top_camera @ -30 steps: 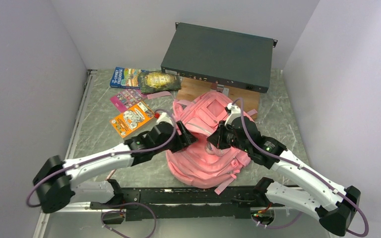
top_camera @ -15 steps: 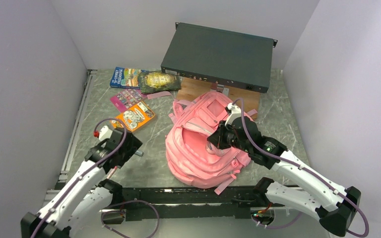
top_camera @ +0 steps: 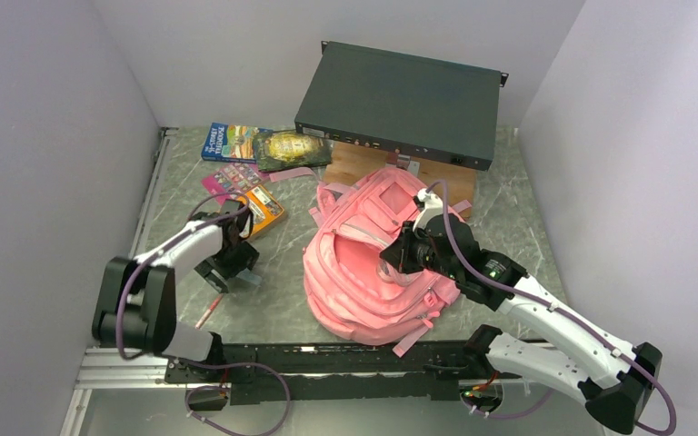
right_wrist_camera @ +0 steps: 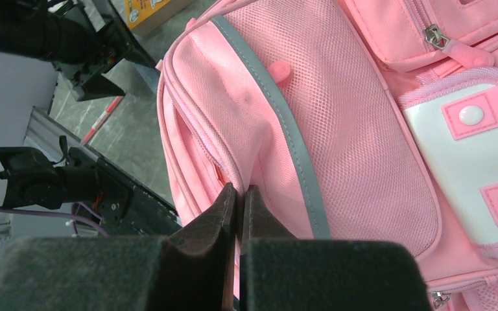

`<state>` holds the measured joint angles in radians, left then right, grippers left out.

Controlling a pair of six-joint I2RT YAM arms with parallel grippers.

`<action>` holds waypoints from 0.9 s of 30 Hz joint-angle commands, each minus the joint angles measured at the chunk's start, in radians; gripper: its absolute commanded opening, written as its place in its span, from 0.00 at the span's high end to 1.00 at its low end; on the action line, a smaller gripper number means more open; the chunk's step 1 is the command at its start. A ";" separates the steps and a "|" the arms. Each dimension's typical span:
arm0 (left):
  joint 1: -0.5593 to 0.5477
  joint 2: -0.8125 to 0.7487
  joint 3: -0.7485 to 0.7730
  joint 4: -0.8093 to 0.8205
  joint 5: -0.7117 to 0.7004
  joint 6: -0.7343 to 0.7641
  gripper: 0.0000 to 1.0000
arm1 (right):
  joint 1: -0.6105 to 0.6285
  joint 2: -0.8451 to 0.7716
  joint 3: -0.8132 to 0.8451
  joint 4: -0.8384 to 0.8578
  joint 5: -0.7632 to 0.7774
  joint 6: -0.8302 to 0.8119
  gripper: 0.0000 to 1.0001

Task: Pack the student bag
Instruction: Pick up the stationery from the center of the board.

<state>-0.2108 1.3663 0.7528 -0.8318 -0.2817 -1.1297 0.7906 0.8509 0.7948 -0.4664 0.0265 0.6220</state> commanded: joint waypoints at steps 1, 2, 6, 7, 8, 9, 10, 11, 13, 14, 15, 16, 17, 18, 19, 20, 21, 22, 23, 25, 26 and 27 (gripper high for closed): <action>0.004 0.134 0.097 -0.026 -0.003 -0.008 0.14 | -0.004 -0.041 0.048 0.087 0.024 0.025 1.00; 0.005 0.158 0.110 -0.028 -0.002 -0.010 0.15 | -0.004 -0.041 0.047 0.087 0.025 0.024 1.00; 0.007 0.215 0.123 -0.014 -0.027 -0.041 0.27 | -0.003 -0.039 0.044 0.089 0.026 0.021 1.00; 0.011 0.222 0.118 -0.011 -0.030 -0.052 0.33 | -0.004 -0.037 0.045 0.088 0.026 0.021 1.00; 0.015 0.223 0.112 -0.003 -0.027 -0.059 0.38 | -0.004 -0.038 0.046 0.086 0.026 0.020 1.00; 0.018 0.220 0.102 0.006 -0.022 -0.064 0.41 | -0.004 -0.038 0.047 0.084 0.028 0.018 1.00; 0.019 0.210 0.089 0.019 -0.018 -0.067 0.44 | -0.003 -0.039 0.048 0.080 0.032 0.017 1.00; 0.019 0.193 0.074 0.036 -0.017 -0.069 0.47 | -0.004 -0.041 0.049 0.077 0.036 0.015 1.00; 0.021 0.153 0.039 0.067 -0.016 -0.073 0.49 | -0.004 -0.047 0.047 0.075 0.045 0.012 1.00; 0.021 0.128 0.022 0.083 -0.017 -0.072 0.50 | -0.003 -0.049 0.047 0.074 0.047 0.010 1.00; 0.021 0.104 0.008 0.091 -0.019 -0.071 0.51 | -0.004 -0.050 0.047 0.074 0.051 0.009 1.00; 0.021 0.074 -0.012 0.097 -0.024 -0.070 0.51 | -0.004 -0.048 0.049 0.074 0.053 0.008 1.00; 0.021 0.034 -0.025 0.101 -0.026 -0.070 0.53 | -0.004 -0.049 0.049 0.075 0.053 0.007 1.00; 0.021 0.003 -0.041 0.106 -0.028 -0.068 0.56 | -0.004 -0.046 0.049 0.075 0.053 0.007 1.00; 0.021 -0.033 -0.058 0.112 -0.030 -0.065 0.58 | -0.004 -0.044 0.049 0.077 0.052 0.007 1.00; 0.022 -0.071 -0.075 0.119 -0.031 -0.059 0.60 | -0.004 -0.042 0.048 0.079 0.050 0.007 1.00; 0.022 -0.108 -0.091 0.126 -0.026 -0.052 0.65 | -0.003 -0.040 0.047 0.082 0.048 0.008 1.00; 0.022 -0.146 -0.104 0.135 -0.019 -0.039 0.70 | -0.004 -0.037 0.048 0.085 0.046 0.008 1.00; 0.022 -0.183 -0.118 0.145 -0.012 -0.026 0.73 | -0.003 -0.035 0.046 0.088 0.045 0.008 1.00; 0.022 -0.253 -0.136 0.147 -0.004 -0.011 0.77 | -0.004 -0.029 0.046 0.095 0.041 0.010 1.00; 0.022 -0.282 -0.139 0.143 -0.003 -0.003 0.81 | -0.004 -0.026 0.045 0.097 0.039 0.010 1.00; 0.022 -0.312 -0.141 0.139 0.002 0.013 0.87 | -0.004 -0.022 0.044 0.100 0.036 0.011 1.00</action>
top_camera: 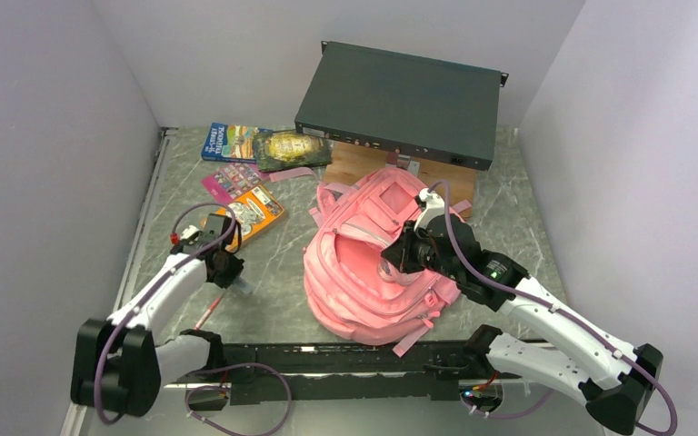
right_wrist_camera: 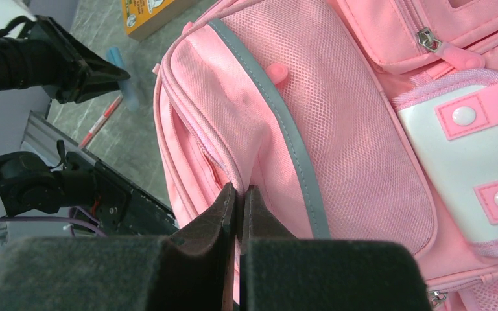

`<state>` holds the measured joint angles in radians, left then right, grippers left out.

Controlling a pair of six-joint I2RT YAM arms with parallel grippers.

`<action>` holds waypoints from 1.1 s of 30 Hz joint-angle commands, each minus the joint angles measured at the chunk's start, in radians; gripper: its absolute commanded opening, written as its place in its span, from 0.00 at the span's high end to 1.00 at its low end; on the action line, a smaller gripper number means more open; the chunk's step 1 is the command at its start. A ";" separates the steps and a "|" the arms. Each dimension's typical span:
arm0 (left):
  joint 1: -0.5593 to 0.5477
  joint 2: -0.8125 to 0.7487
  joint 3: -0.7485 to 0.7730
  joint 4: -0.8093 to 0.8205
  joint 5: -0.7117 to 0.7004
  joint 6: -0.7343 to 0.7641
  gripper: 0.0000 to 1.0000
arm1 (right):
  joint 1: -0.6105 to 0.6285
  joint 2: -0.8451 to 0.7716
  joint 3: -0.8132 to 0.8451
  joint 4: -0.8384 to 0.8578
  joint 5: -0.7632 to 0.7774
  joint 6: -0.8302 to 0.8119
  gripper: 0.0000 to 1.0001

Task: Pack the student bag
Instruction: Pick up the stationery from the center of the board, then place the stationery in the student bag.

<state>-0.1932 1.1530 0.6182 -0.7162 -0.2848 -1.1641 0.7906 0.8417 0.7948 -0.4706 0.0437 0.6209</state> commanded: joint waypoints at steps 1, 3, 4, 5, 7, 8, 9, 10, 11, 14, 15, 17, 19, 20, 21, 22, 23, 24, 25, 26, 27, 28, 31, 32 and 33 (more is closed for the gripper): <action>0.005 -0.124 -0.007 0.026 0.013 0.066 0.89 | -0.003 -0.010 0.045 0.106 0.017 0.013 1.00; 0.005 -0.184 -0.010 0.054 0.054 0.122 0.90 | -0.004 -0.005 0.047 0.108 0.012 0.014 1.00; 0.005 -0.215 -0.013 0.075 0.089 0.152 0.90 | -0.004 -0.004 0.048 0.109 0.010 0.014 1.00; 0.005 -0.252 -0.020 0.110 0.129 0.191 0.90 | -0.004 -0.002 0.047 0.108 0.009 0.015 1.00; 0.005 -0.331 -0.045 0.209 0.256 0.265 0.92 | -0.003 -0.003 0.046 0.110 0.008 0.017 1.00; 0.005 -0.389 -0.063 0.266 0.329 0.287 0.93 | -0.004 -0.003 0.044 0.111 0.008 0.017 1.00; 0.005 -0.426 -0.072 0.318 0.407 0.298 0.93 | -0.003 -0.003 0.044 0.113 0.008 0.019 1.00; 0.002 -0.462 -0.082 0.377 0.504 0.295 0.93 | -0.003 -0.002 0.043 0.114 0.008 0.020 1.00; 0.000 -0.492 -0.092 0.433 0.565 0.277 0.93 | -0.004 -0.001 0.043 0.115 0.006 0.022 1.00; -0.051 -0.542 -0.113 0.578 0.661 0.184 1.00 | -0.004 0.004 0.037 0.130 0.000 0.026 1.00; -0.096 -0.549 -0.118 0.617 0.653 0.154 1.00 | -0.004 0.008 0.036 0.137 -0.005 0.028 1.00; -0.238 -0.549 -0.126 0.718 0.592 0.095 1.00 | -0.004 0.022 0.037 0.144 -0.014 0.031 1.00; -0.382 -0.527 -0.137 0.810 0.508 0.043 1.00 | -0.004 0.032 0.041 0.147 -0.021 0.034 1.00; -0.449 -0.506 -0.144 0.849 0.456 0.018 1.00 | -0.004 0.034 0.041 0.148 -0.024 0.036 1.00; -0.515 -0.486 -0.152 0.890 0.408 -0.008 1.00 | -0.004 0.034 0.041 0.150 -0.026 0.038 1.00; -0.571 -0.457 -0.161 0.936 0.353 -0.031 1.00 | -0.004 0.034 0.040 0.151 -0.027 0.041 1.00; -0.626 -0.429 -0.168 0.973 0.307 -0.053 1.00 | -0.004 0.032 0.040 0.153 -0.026 0.042 1.00; -0.669 -0.396 -0.173 1.001 0.272 -0.081 1.00 | -0.004 0.032 0.040 0.153 -0.027 0.045 1.00; -0.704 -0.356 -0.168 1.014 0.217 -0.110 1.00 | -0.004 0.030 0.040 0.152 -0.026 0.047 1.00; -0.734 -0.305 -0.162 1.022 0.189 -0.143 1.00 | -0.004 0.028 0.040 0.152 -0.027 0.050 1.00; -0.755 -0.266 -0.155 1.026 0.166 -0.173 1.00 | -0.004 0.026 0.040 0.151 -0.026 0.052 1.00; -0.772 -0.227 -0.145 1.016 0.151 -0.212 1.00 | -0.004 0.023 0.040 0.151 -0.023 0.055 1.00; -0.784 -0.133 -0.128 1.009 0.155 -0.316 1.00 | -0.003 0.015 0.042 0.153 -0.023 0.062 1.00; -0.784 -0.112 -0.117 0.969 0.158 -0.367 1.00 | -0.004 0.013 0.045 0.153 -0.025 0.063 1.00; -0.784 -0.091 -0.090 0.919 0.155 -0.401 1.00 | -0.003 0.011 0.047 0.152 -0.025 0.061 1.00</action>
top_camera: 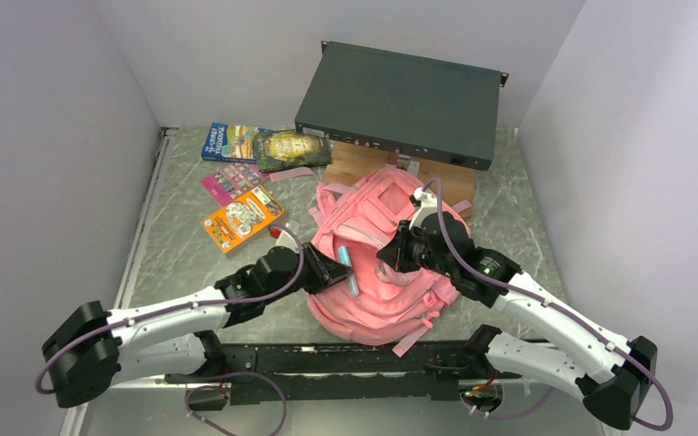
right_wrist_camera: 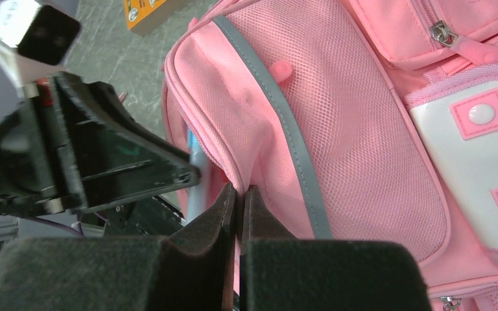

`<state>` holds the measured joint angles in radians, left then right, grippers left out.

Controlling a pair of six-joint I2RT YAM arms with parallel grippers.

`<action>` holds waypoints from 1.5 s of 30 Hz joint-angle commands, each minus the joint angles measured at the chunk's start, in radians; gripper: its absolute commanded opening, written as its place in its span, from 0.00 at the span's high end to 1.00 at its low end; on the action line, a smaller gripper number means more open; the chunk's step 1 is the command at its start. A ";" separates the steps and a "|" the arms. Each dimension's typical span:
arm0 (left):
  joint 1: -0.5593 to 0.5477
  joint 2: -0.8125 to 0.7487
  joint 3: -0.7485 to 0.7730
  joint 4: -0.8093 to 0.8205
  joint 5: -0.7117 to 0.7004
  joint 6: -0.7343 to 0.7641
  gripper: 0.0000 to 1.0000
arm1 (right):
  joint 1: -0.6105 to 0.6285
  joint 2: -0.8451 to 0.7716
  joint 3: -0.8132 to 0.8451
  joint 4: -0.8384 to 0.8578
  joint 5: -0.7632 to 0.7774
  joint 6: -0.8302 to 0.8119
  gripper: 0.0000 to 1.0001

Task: Pack the student bag
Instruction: Place the stationery in the student bag.

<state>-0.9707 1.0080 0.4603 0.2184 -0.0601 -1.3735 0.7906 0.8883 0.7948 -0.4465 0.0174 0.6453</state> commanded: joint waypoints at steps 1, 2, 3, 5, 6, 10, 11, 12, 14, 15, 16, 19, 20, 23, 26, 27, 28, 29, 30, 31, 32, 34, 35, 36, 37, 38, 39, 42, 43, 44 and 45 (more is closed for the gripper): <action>-0.006 0.072 0.091 -0.072 -0.073 -0.219 1.00 | -0.004 -0.036 0.048 0.128 0.003 0.035 1.00; -0.003 0.088 0.116 -0.127 -0.080 -0.250 1.00 | -0.004 -0.038 0.049 0.127 0.005 0.032 1.00; 0.003 0.105 0.137 -0.165 -0.081 -0.273 1.00 | -0.003 -0.038 0.048 0.127 0.005 0.028 1.00; 0.022 0.149 0.170 -0.159 -0.069 -0.280 1.00 | -0.003 -0.036 0.047 0.124 0.005 0.021 1.00; 0.032 0.173 0.195 -0.167 -0.062 -0.281 1.00 | -0.004 -0.035 0.048 0.121 0.005 0.018 1.00; 0.091 0.296 0.329 -0.299 0.007 -0.258 1.00 | -0.004 -0.038 0.044 0.119 -0.001 0.014 1.00; 0.107 0.323 0.352 -0.324 0.017 -0.241 1.00 | -0.004 -0.039 0.044 0.118 -0.001 0.014 1.00; 0.119 0.342 0.368 -0.342 0.028 -0.231 1.00 | -0.003 -0.041 0.046 0.116 -0.001 0.013 1.00; 0.138 0.366 0.360 -0.284 0.049 -0.225 0.99 | -0.003 -0.043 0.047 0.110 0.001 0.013 1.00; 0.144 0.372 0.347 -0.212 0.058 -0.219 0.92 | -0.004 -0.049 0.045 0.111 0.004 0.015 1.00; 0.145 0.376 0.342 -0.166 0.068 -0.216 0.84 | -0.004 -0.053 0.042 0.112 0.007 0.017 1.00; 0.146 0.376 0.352 -0.122 0.086 -0.180 0.60 | -0.004 -0.058 0.048 0.104 0.016 0.019 1.00; 0.145 0.371 0.359 -0.122 0.087 -0.157 0.51 | -0.004 -0.058 0.051 0.101 0.019 0.014 1.00; 0.142 0.337 0.343 -0.113 0.074 -0.126 0.29 | -0.004 -0.049 0.060 0.098 0.023 -0.006 1.00; 0.143 0.279 0.261 -0.064 0.068 -0.120 0.20 | -0.003 -0.038 0.065 0.092 0.034 -0.015 1.00; 0.142 0.248 0.236 -0.043 0.066 -0.107 0.18 | -0.003 -0.036 0.058 0.101 0.029 -0.018 1.00; 0.143 0.225 0.211 -0.022 0.066 -0.090 0.18 | -0.003 -0.034 0.052 0.110 0.024 -0.020 1.00; 0.145 0.199 0.190 0.003 0.067 -0.063 0.17 | -0.004 -0.030 0.050 0.114 0.021 -0.020 1.00; 0.145 0.171 0.171 0.016 0.071 -0.033 0.16 | -0.003 -0.023 0.052 0.112 0.019 -0.021 1.00; 0.145 0.140 0.161 0.007 0.075 0.000 0.14 | -0.003 -0.016 0.055 0.107 0.019 -0.021 1.00; 0.147 0.111 0.157 -0.033 0.083 0.043 0.11 | -0.004 -0.013 0.054 0.106 0.018 -0.021 1.00; 0.156 0.042 0.163 -0.137 0.081 0.143 0.01 | -0.004 -0.012 0.038 0.128 0.011 -0.021 1.00; 0.158 0.008 0.172 -0.217 0.068 0.200 0.00 | -0.003 -0.012 0.031 0.137 0.006 -0.022 1.00; 0.161 -0.029 0.184 -0.307 0.046 0.251 0.00 | -0.003 -0.008 0.029 0.139 0.004 -0.023 1.00; 0.168 -0.058 0.197 -0.403 0.013 0.309 0.00 | -0.004 -0.004 0.036 0.128 0.006 -0.025 1.00; 0.189 -0.086 0.214 -0.506 -0.007 0.342 0.00 | -0.004 -0.002 0.038 0.121 0.010 -0.025 1.00; 0.214 -0.110 0.231 -0.601 -0.031 0.361 0.00 | -0.004 -0.002 0.036 0.125 0.010 -0.026 1.00; 0.299 -0.177 0.256 -0.888 -0.172 0.347 0.00 | -0.004 -0.008 0.019 0.141 0.005 -0.032 1.00; 0.345 -0.199 0.259 -0.989 -0.235 0.286 0.00 | -0.003 -0.006 0.025 0.132 0.004 -0.036 1.00; 0.385 -0.222 0.257 -1.091 -0.285 0.222 0.00 | -0.004 -0.002 0.033 0.119 0.006 -0.040 1.00; 0.424 -0.244 0.253 -1.167 -0.319 0.159 0.00 | -0.004 -0.002 0.034 0.113 0.007 -0.041 1.00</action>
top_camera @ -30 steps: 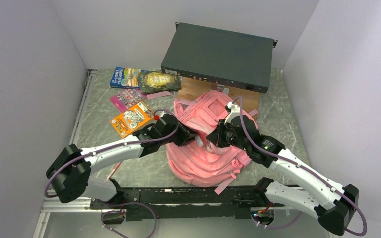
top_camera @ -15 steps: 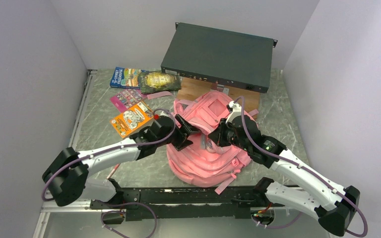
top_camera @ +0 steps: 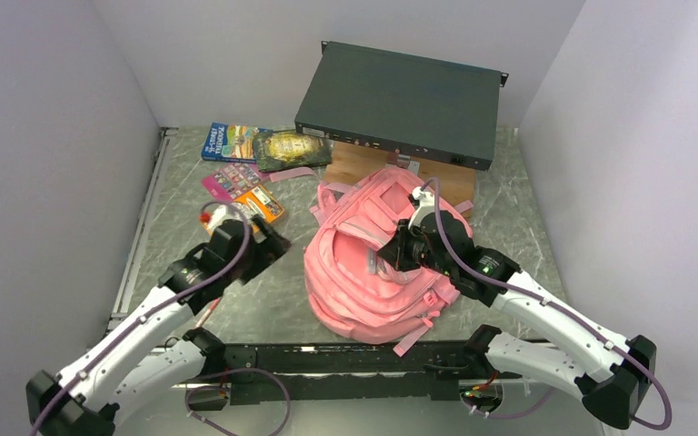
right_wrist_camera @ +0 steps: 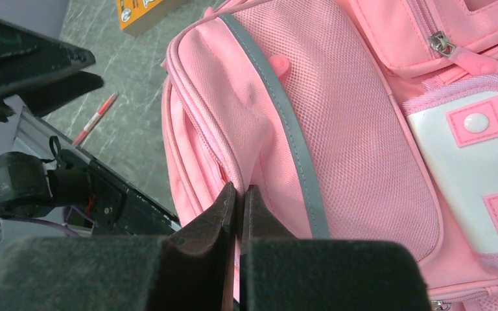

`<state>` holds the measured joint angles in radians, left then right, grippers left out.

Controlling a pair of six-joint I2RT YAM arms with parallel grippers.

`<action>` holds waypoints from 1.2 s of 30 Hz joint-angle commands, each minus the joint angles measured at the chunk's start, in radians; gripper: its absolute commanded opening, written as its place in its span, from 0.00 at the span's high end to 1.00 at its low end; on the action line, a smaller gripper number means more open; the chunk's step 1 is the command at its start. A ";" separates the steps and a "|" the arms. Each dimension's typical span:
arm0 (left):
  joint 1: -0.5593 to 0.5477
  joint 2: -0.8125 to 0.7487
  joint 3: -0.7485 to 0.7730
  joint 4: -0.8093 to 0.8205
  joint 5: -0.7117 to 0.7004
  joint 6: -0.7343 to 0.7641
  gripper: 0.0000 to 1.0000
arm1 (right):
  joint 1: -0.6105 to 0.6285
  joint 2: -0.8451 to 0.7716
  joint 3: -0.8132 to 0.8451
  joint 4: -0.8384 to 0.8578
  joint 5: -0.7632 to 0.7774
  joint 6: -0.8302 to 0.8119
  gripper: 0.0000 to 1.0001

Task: Pack the student bag
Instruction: Place the stationery in the student bag, then pick up the stationery from the center of the board.

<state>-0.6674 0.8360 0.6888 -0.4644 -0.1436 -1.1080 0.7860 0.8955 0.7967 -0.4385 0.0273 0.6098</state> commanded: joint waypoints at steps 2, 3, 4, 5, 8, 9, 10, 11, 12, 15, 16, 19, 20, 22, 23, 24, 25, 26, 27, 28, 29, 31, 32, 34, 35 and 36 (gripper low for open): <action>0.187 -0.119 0.010 -0.604 -0.283 -0.218 0.00 | 0.001 -0.014 0.024 0.114 -0.009 -0.011 1.00; 0.221 -0.146 0.005 -0.644 -0.288 -0.260 0.00 | 0.001 -0.015 0.023 0.113 -0.010 -0.011 1.00; 0.262 -0.164 0.003 -0.692 -0.286 -0.301 0.00 | 0.001 -0.014 0.029 0.103 -0.009 -0.013 1.00; 0.304 -0.179 0.002 -0.747 -0.279 -0.343 0.00 | 0.001 -0.013 0.036 0.091 -0.006 -0.012 1.00; 0.427 -0.235 -0.018 -0.743 -0.258 -0.348 0.00 | 0.002 -0.030 0.022 0.102 -0.004 -0.006 1.00; 0.470 -0.248 -0.026 -0.736 -0.250 -0.346 0.00 | 0.001 -0.040 0.018 0.106 -0.007 -0.003 1.00; 0.515 -0.252 -0.032 -0.720 -0.231 -0.333 0.00 | 0.001 -0.043 0.023 0.100 -0.008 0.001 1.00; 0.569 -0.247 -0.034 -0.694 -0.202 -0.304 0.00 | 0.001 -0.047 0.028 0.087 -0.007 0.003 1.00; 0.624 -0.231 -0.034 -0.662 -0.161 -0.246 0.00 | 0.001 -0.052 0.030 0.083 -0.003 0.005 1.00; 0.808 -0.127 -0.018 -0.609 -0.041 -0.150 0.00 | 0.002 -0.073 0.025 0.085 -0.005 0.000 1.00; 0.855 -0.080 -0.010 -0.611 -0.012 -0.135 0.00 | 0.001 -0.077 0.029 0.077 0.000 -0.003 1.00; 0.973 -0.006 -0.023 -0.637 0.039 -0.158 0.00 | 0.001 -0.088 0.036 0.071 0.004 -0.009 1.00; 1.005 -0.021 -0.046 -0.619 0.060 -0.171 0.00 | 0.001 -0.089 0.036 0.074 0.000 -0.011 1.00; 1.048 -0.065 -0.093 -0.579 0.089 -0.205 0.00 | 0.001 -0.090 0.043 0.070 -0.003 -0.013 1.00; 1.059 -0.081 -0.109 -0.552 0.084 -0.224 0.00 | 0.002 -0.093 0.045 0.066 -0.003 -0.012 1.00; 1.072 -0.088 -0.122 -0.531 0.080 -0.231 0.00 | 0.001 -0.094 0.043 0.066 -0.003 -0.010 1.00; 1.084 -0.082 -0.131 -0.514 0.080 -0.230 0.00 | 0.001 -0.096 0.039 0.072 -0.006 -0.011 1.00; 1.100 -0.065 -0.134 -0.508 0.087 -0.227 0.00 | 0.002 -0.098 0.037 0.075 -0.009 -0.012 1.00; 1.124 -0.037 -0.134 -0.509 0.103 -0.212 0.00 | 0.001 -0.099 0.039 0.072 -0.010 -0.014 1.00; 1.150 -0.004 -0.134 -0.504 0.126 -0.188 0.00 | 0.002 -0.099 0.043 0.060 -0.006 -0.016 1.00; 1.176 0.029 -0.135 -0.501 0.141 -0.169 0.00 | 0.001 -0.102 0.044 0.056 0.002 -0.016 1.00; 1.225 0.097 -0.136 -0.490 0.180 -0.136 0.01 | 0.002 -0.111 0.029 0.068 0.007 -0.017 1.00; 1.250 0.134 -0.136 -0.483 0.203 -0.120 0.04 | 0.001 -0.114 0.025 0.073 0.006 -0.016 1.00; 1.287 0.202 -0.136 -0.470 0.244 -0.097 0.08 | 0.002 -0.112 0.028 0.071 0.006 -0.015 1.00; 1.296 0.231 -0.137 -0.464 0.256 -0.091 0.10 | 0.001 -0.110 0.028 0.070 0.009 -0.014 1.00; 1.303 0.255 -0.139 -0.455 0.265 -0.094 0.11 | 0.002 -0.108 0.025 0.076 0.009 -0.012 1.00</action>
<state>0.5961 1.0203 0.5556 -0.9596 0.0299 -1.2488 0.7860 0.8230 0.7952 -0.4709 0.0257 0.5880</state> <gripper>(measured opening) 0.913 0.030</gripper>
